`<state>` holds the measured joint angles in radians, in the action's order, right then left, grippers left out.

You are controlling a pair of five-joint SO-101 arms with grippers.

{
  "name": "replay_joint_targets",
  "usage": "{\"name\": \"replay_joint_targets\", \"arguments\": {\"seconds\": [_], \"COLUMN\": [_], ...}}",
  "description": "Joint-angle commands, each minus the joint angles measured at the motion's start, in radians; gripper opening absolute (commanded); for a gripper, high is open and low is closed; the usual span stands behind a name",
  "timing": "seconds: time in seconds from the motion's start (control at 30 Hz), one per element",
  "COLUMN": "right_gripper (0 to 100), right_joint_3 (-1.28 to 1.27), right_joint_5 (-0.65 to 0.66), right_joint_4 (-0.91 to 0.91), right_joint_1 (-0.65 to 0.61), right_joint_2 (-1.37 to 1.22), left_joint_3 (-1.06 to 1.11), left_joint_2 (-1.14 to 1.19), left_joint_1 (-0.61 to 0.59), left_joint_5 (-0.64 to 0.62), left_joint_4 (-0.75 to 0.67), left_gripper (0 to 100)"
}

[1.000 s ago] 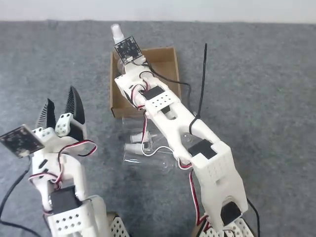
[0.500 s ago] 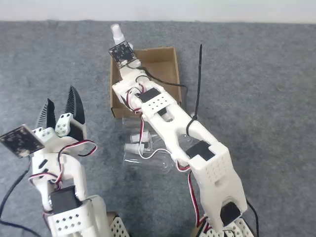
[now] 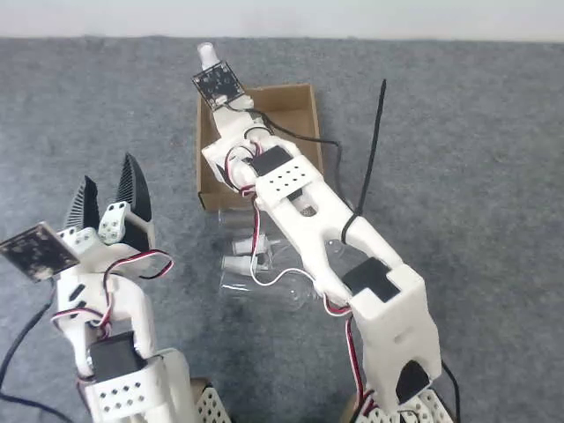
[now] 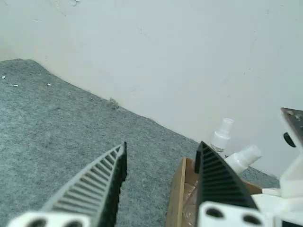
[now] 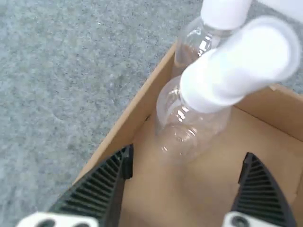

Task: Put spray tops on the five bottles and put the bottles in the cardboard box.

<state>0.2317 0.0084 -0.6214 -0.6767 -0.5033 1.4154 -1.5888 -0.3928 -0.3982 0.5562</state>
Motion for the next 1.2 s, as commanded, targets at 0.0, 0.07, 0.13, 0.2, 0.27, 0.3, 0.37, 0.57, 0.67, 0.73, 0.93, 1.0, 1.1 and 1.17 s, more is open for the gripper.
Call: {"name": "replay_joint_targets", "arguments": {"seconds": [0.0,0.07,0.13,0.2,0.27,0.3,0.37,0.57,0.67,0.73,0.93,1.0,1.1,1.17], "right_gripper": [30.3,30.3,30.3,30.3,30.3,30.3,30.3,30.3,30.3,30.3,30.3,30.3,30.3,30.3], "right_joint_3": [0.054,0.054,0.054,0.054,0.054,0.054,0.054,0.055,0.055,0.055,0.055,0.055,0.055,0.055], "right_joint_5": [0.005,0.005,0.005,0.005,0.006,0.008,0.011,0.011,0.012,0.012,0.014,0.014,0.009,0.008], "right_joint_4": [-0.062,-0.094,-0.128,-0.166,-0.208,-0.236,-0.292,-0.420,-0.489,-0.549,-0.739,-0.805,-0.881,-0.921], "right_joint_1": [0.010,0.022,0.031,0.047,0.054,0.062,0.068,0.091,0.094,0.093,0.094,0.094,0.091,0.090], "right_joint_2": [0.116,0.134,0.160,0.189,0.222,0.237,0.265,0.341,0.384,0.415,0.510,0.532,0.555,0.564], "left_joint_3": [-0.013,-0.013,-0.013,-0.013,-0.013,-0.013,-0.013,-0.012,-0.012,-0.012,-0.012,-0.012,-0.012,-0.012], "left_joint_2": [-0.018,-0.018,-0.018,-0.018,-0.018,-0.018,-0.018,-0.018,-0.018,-0.018,-0.018,-0.018,-0.018,-0.018], "left_joint_1": [0.002,0.002,0.002,0.000,-0.002,-0.002,-0.002,-0.005,-0.003,-0.003,-0.005,-0.005,-0.005,-0.005], "left_joint_5": [-0.011,-0.011,-0.011,-0.011,-0.011,-0.011,-0.011,-0.011,-0.011,-0.011,-0.011,-0.011,-0.011,-0.011], "left_joint_4": [-0.031,-0.031,-0.031,-0.031,-0.031,-0.031,-0.031,-0.031,-0.029,-0.029,-0.029,-0.029,-0.029,-0.029], "left_gripper": [22,22,22,22,22,22,22,22,22,22,22,22,22,22]}}
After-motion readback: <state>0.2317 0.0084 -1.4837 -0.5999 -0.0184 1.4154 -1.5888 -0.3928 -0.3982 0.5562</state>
